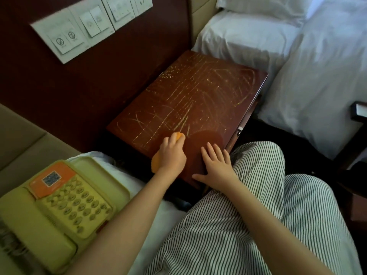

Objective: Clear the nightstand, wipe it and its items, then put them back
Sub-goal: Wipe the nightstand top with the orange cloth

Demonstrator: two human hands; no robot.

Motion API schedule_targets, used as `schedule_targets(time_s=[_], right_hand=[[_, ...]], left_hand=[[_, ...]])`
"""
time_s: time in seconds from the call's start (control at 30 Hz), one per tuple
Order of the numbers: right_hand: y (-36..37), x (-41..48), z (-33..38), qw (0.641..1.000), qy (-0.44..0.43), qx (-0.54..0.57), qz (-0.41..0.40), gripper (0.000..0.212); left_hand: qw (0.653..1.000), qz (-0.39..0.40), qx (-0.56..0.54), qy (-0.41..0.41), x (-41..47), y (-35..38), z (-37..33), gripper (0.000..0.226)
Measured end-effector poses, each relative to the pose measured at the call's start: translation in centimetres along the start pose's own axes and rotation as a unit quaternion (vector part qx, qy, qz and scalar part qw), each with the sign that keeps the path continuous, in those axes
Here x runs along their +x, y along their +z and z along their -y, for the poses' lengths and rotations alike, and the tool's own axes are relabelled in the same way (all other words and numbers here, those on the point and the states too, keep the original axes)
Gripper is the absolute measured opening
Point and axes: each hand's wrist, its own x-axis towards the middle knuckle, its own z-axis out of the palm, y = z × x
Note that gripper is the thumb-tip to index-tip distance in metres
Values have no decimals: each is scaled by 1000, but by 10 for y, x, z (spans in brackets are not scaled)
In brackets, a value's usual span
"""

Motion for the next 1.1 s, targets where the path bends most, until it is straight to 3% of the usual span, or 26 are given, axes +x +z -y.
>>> schedule_targets(time_s=[0.17,0.37,0.53,0.73,0.87,1.1], right_hand=[[1,-2,-1,1000,0,-6,8,96],[-2,-2,-4,1000,4,-5,21,91],[-3,-2,-3,1000,2,-3,25,85],[-5,-5,-2,1000,5,13,9,75],[-8,-6,-3,1000,7,27,5,70],[-4,-4,-2,1000,-6,8,12,68]], left_hand=[[986,51,-39,153,-42,3,10,47],[999,4,-22,38,-34,-6,47,43],[998,8,-28,-52,7,-10,24,44],[997,27,-34,71,-1,3,-13,46],[987,49,-4,150,-24,1,10,46],[1000,20,-12,-18,5,-14,50,46]])
